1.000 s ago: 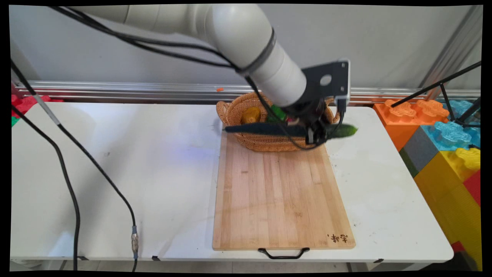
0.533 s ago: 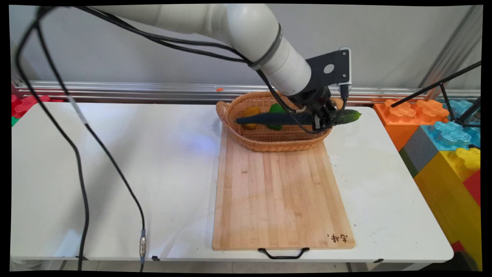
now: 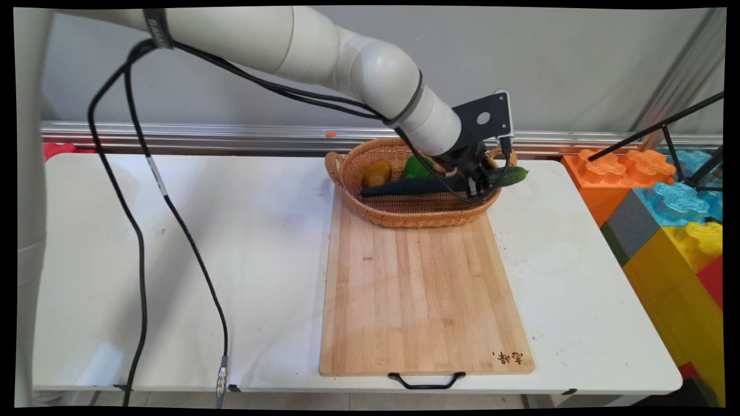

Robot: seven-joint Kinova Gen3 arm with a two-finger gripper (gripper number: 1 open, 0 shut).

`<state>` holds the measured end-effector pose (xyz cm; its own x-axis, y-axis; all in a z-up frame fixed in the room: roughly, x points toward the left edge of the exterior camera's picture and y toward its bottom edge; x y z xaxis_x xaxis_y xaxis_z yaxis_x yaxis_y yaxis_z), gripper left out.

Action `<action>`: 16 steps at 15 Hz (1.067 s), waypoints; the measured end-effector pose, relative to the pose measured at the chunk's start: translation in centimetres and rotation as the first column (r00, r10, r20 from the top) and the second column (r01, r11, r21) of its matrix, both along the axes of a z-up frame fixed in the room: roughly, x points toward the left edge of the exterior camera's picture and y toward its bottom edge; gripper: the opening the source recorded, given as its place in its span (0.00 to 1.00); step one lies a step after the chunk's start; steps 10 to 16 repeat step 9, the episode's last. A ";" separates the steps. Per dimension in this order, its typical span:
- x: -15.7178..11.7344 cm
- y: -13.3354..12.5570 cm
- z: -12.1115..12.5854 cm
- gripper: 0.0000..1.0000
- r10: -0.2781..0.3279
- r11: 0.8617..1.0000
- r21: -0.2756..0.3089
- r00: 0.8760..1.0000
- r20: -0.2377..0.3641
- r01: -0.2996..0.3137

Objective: Place the picked object in the vegetable basket

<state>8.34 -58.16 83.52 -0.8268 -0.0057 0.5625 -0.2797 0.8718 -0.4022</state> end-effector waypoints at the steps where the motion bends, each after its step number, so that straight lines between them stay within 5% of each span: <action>1: 0.1 -0.2 -0.4 0.00 0.006 1.000 0.003 1.000 -0.004 -0.006; 3: 0.1 -0.5 -0.9 0.00 0.013 1.000 0.011 1.000 -0.010 -0.013; 4: 0.1 -0.6 -1.2 1.00 0.015 1.000 0.017 1.000 -0.014 -0.015; 16: -0.4 -0.2 -0.9 1.00 0.020 0.998 0.062 0.998 -0.053 -0.017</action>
